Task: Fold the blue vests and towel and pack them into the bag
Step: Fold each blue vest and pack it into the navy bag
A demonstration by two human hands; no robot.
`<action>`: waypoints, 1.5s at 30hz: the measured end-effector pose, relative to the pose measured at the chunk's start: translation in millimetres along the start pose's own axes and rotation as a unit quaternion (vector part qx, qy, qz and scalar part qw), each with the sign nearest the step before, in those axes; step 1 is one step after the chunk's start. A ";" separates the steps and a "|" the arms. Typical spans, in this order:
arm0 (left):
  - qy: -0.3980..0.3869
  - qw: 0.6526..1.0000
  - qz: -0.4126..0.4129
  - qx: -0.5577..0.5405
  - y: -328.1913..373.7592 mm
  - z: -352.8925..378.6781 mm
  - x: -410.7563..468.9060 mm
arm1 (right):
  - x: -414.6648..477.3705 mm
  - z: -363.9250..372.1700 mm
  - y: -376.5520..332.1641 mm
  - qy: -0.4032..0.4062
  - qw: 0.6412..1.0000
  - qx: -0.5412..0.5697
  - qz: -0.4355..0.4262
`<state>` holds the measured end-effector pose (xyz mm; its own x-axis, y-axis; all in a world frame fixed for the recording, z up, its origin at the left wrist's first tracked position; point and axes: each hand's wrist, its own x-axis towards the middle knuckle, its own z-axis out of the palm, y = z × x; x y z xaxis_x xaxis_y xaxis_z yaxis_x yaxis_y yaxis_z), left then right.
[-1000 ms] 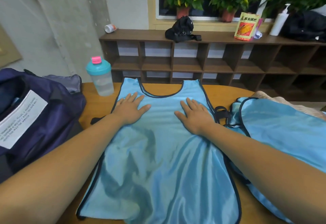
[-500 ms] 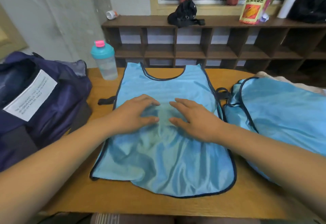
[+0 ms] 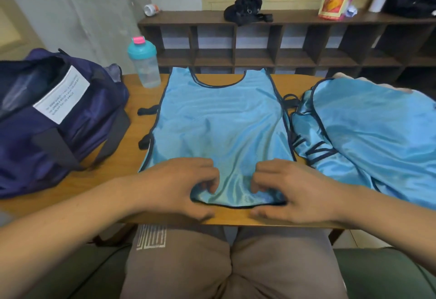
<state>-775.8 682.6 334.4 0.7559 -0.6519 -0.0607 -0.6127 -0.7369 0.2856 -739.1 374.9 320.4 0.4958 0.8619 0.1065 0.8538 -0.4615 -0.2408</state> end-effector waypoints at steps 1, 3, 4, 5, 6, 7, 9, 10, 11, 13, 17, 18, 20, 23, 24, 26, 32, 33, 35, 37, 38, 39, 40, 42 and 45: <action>-0.010 1.000 -0.001 0.008 0.7 1.2 -2.9 | -3.2 1.0 -0.8 -0.008 1.000 -0.009 -0.009; -0.024 0.999 -0.016 0.015 -0.1 2.7 -7.1 | -5.8 2.8 -0.8 -0.016 0.999 -0.026 -0.029; -0.024 0.999 -0.025 0.020 -0.9 2.1 -8.2 | -5.2 2.8 -0.3 -0.022 0.999 -0.032 -0.031; -0.023 0.999 -0.033 0.028 -2.8 1.2 -8.7 | -3.7 2.0 0.4 -0.030 0.998 -0.039 -0.030; -0.022 0.998 -0.038 0.036 -5.1 -0.6 -8.6 | -1.8 0.2 1.3 -0.035 0.998 -0.046 -0.026; -0.020 0.998 -0.042 0.041 -7.0 -4.1 -8.2 | 0.7 -2.3 2.3 -0.036 0.998 -0.053 -0.023; -0.009 0.997 -0.059 0.050 -12.5 -13.2 -7.7 | 5.8 -10.9 4.4 -0.027 0.998 -0.053 -0.003; 0.002 0.996 -0.070 0.046 -15.8 -19.0 -7.0 | 8.7 -16.2 5.8 -0.016 0.999 -0.048 0.012; 0.018 0.996 -0.081 0.035 -18.9 -25.9 -6.0 | 12.3 -22.2 7.5 -0.003 0.999 -0.043 0.028; 0.070 0.993 -0.099 0.000 -28.0 -39.7 -1.4 | 22.4 -34.8 13.6 0.029 0.997 -0.033 0.060; 0.188 0.974 -0.120 -0.041 -58.6 -65.5 17.3 | 53.2 -59.1 35.5 0.084 0.990 -0.015 0.108; 0.201 0.971 -0.126 -0.041 -67.8 -70.8 23.6 | 61.5 -64.8 42.8 0.089 0.989 -0.014 0.116; 0.211 0.968 -0.133 -0.025 -85.3 -80.6 38.0 | 77.9 -76.7 58.7 0.098 0.987 -0.018 0.126; 0.216 0.967 -0.135 -0.001 -110.7 -90.3 59.9 | 98.9 -94.8 82.4 0.098 0.982 0.006 0.161; 0.217 0.966 -0.138 0.008 -119.3 -92.1 67.3 | 104.4 -98.3 90.0 0.095 0.980 0.017 0.172; 0.209 0.966 -0.149 0.028 -133.4 -93.4 80.9 | 112.7 -99.9 102.4 0.084 0.980 0.022 0.181; 0.147 0.962 -0.207 0.101 -160.9 -73.2 105.3 | 117.3 -76.2 116.7 0.055 0.982 -0.047 0.173; 0.143 0.961 -0.206 0.117 -161.3 -69.1 105.7 | 115.3 -71.8 117.0 0.045 0.982 -0.064 0.173; 0.158 0.960 -0.184 0.142 -154.1 -63.4 105.8 | 110.3 -63.0 117.2 0.034 0.981 -0.089 0.169; 0.189 0.962 -0.153 0.126 -133.4 -60.0 103.2 | 105.4 -54.3 117.1 0.044 0.980 -0.113 0.155; 0.198 0.964 -0.145 0.104 -118.9 -57.7 100.7 | 103.1 -50.2 115.7 0.056 0.979 -0.130 0.147; 0.199 0.967 -0.140 0.078 -102.3 -54.6 97.4 | 100.6 -46.6 113.7 0.070 0.977 -0.143 0.141; 0.195 0.970 -0.137 0.053 -85.5 -50.2 94.1 | 98.1 -43.4 110.4 0.085 0.975 -0.149 0.140; 0.182 0.974 -0.129 0.024 -50.8 -41.0 86.5 | 93.2 -38.0 101.7 0.109 0.970 -0.155 0.154; 0.156 0.980 -0.123 0.021 -9.6 -27.7 75.4 | 87.1 -28.8 88.1 0.123 0.960 -0.168 0.187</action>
<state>-706.5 645.4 353.6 0.9117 -0.3717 0.1750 -0.4068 -0.8763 0.2583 -616.2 403.3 336.2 0.7651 0.5655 0.3080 0.5907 -0.8067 0.0138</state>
